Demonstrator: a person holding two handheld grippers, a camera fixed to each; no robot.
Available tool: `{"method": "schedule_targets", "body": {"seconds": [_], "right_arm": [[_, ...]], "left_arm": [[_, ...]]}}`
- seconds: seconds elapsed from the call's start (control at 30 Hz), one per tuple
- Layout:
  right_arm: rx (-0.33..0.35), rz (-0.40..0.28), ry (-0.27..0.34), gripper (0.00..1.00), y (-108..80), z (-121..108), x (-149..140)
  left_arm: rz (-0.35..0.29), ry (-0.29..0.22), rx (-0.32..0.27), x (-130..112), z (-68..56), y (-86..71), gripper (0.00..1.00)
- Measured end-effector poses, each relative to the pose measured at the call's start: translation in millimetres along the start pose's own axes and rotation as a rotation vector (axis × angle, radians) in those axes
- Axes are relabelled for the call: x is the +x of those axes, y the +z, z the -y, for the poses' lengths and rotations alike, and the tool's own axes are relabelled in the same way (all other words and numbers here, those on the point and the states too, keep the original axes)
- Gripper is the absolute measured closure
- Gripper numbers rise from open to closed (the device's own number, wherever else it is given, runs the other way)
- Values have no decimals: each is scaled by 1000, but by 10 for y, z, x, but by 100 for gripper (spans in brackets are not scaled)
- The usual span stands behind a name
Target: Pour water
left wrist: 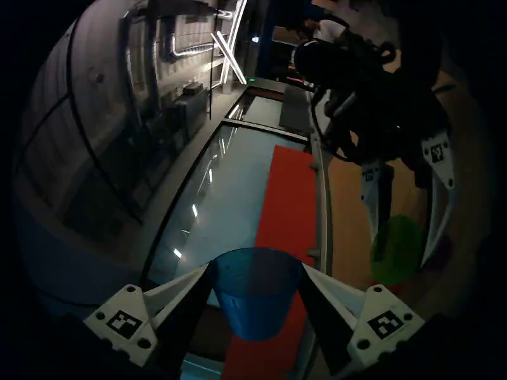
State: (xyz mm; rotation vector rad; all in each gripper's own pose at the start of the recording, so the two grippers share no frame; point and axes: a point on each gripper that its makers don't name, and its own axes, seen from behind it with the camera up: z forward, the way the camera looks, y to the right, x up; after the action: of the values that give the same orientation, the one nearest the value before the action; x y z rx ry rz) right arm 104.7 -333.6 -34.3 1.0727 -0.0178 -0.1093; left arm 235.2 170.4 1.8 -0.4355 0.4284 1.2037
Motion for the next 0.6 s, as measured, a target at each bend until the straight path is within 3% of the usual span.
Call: {"method": "schedule_targets", "body": {"seconds": [0.23,0.6], "right_arm": [[-7,-6,5,11,-28,-37,7],[-12,-13,4,11,-44,-56,25]], "left_arm": [[27,-233,15,-161,68,16,12],[72,-642,19,-389,94,46,12]]}}
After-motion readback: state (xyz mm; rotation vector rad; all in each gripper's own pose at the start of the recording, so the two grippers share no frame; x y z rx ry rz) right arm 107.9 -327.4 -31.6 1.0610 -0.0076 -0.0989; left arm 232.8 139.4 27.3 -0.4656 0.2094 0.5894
